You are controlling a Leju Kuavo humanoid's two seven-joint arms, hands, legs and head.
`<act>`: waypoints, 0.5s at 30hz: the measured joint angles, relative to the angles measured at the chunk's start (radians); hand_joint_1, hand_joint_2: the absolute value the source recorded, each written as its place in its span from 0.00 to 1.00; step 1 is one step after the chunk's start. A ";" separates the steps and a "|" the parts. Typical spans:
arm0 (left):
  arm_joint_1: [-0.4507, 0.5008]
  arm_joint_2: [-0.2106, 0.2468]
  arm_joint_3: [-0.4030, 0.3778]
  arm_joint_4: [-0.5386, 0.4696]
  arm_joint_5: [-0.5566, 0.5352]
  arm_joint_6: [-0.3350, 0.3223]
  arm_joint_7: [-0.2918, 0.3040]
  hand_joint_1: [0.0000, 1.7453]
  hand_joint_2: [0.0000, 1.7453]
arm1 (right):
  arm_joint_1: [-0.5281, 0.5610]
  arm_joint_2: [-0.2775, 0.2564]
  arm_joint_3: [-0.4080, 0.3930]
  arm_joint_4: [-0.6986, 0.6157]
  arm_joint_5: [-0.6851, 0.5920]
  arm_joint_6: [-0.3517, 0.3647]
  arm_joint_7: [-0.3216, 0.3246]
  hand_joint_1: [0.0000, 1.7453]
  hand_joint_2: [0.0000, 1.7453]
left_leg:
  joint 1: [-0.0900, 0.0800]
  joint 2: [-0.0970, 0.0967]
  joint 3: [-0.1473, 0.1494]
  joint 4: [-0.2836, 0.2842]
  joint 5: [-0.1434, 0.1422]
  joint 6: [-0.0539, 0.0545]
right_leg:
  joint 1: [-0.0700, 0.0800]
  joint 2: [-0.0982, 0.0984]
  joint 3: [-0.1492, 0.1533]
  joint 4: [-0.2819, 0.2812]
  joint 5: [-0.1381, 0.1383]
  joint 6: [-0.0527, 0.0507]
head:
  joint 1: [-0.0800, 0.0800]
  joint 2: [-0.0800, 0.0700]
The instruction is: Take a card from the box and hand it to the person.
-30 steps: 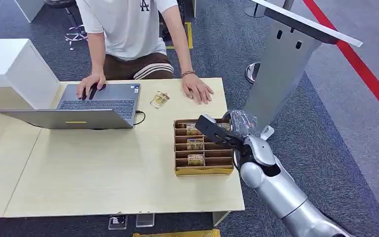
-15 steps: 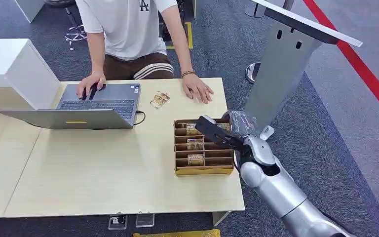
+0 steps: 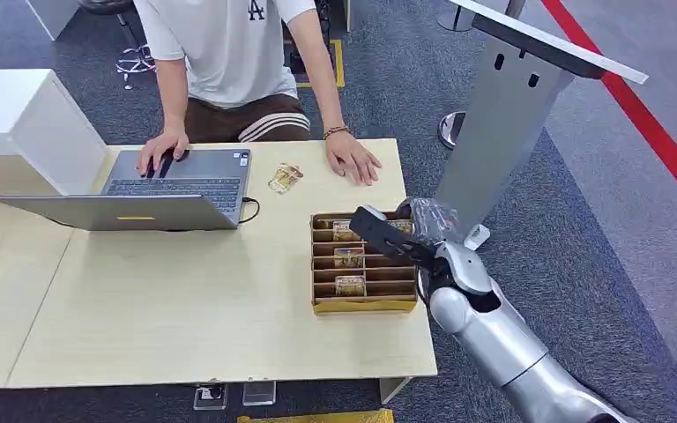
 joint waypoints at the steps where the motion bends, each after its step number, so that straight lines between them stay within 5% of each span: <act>1: 0.000 0.000 0.000 0.000 0.000 0.000 0.000 0.00 0.00 | 0.000 0.000 0.000 0.000 -0.003 0.000 0.000 0.48 1.00 | 0.000 0.000 0.000 0.000 0.000 0.000 | 0.000 0.000 0.000 0.000 0.000 0.000 | 0.000 0.000; 15: 0.000 0.000 0.000 0.000 -0.005 -0.002 -0.003 0.00 0.00 | 0.000 0.000 0.000 0.001 -0.008 0.000 0.000 0.46 1.00 | 0.000 0.000 0.000 0.000 0.000 0.000 | 0.000 0.000 0.000 0.000 0.000 0.000 | 0.000 0.000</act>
